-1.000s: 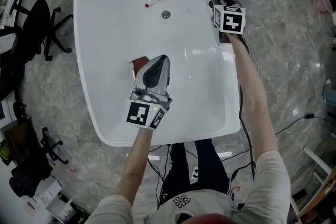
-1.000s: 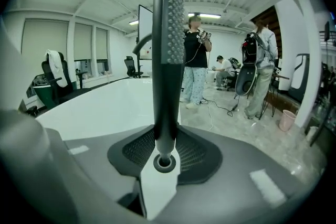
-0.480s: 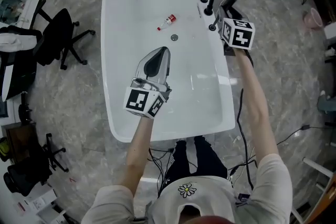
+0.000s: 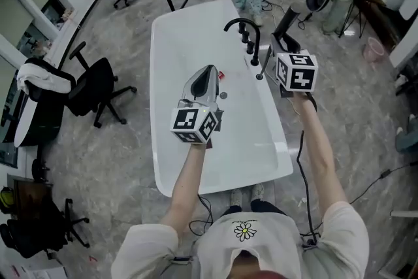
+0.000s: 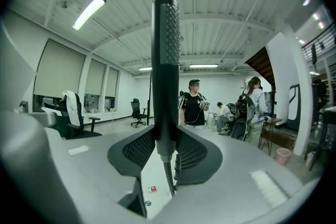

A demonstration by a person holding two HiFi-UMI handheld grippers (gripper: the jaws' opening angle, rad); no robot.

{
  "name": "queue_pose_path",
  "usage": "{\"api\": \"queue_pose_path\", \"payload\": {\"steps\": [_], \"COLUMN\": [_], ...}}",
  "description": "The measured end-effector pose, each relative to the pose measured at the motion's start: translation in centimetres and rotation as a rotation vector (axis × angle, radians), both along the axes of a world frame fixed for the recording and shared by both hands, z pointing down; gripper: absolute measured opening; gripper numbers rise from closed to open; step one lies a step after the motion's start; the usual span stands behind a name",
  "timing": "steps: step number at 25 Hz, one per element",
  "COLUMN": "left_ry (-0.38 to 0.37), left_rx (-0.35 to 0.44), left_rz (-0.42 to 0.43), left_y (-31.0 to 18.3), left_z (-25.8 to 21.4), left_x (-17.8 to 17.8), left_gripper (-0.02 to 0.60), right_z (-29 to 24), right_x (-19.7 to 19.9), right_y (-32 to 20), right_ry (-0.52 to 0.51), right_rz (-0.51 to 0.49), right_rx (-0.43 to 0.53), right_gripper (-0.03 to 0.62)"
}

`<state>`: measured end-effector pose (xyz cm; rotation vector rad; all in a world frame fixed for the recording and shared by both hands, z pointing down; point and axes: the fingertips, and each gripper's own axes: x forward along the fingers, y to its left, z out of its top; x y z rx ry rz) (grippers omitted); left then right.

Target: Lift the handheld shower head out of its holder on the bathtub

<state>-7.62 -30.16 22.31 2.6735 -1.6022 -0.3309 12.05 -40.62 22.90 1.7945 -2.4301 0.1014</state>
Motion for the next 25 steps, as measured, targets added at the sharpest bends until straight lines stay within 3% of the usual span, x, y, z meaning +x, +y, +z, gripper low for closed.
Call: {"api": "queue_pose_path", "payload": {"steps": [7,13,25], "left_ry": [-0.001,-0.027,-0.046], "left_rx": [0.066,0.081,0.086], "left_rz": [-0.03,-0.027,-0.047], "left_y": [3.4,7.2,9.3], "left_z": [-6.2,-8.2,-8.0], "left_x": [2.8,3.1,2.4], "left_gripper": [0.0,0.0,0.0], "right_z": [-6.7,-9.0,-8.2], "right_x": [-0.6,-3.4,-5.0], "right_y": [10.4,17.3,20.1], "right_ry": [-0.011,-0.054,-0.055], "right_rz": [-0.006,-0.025,-0.06], "right_rx": [0.154,0.23,0.24], "right_gripper": [0.141,0.141,0.141]}}
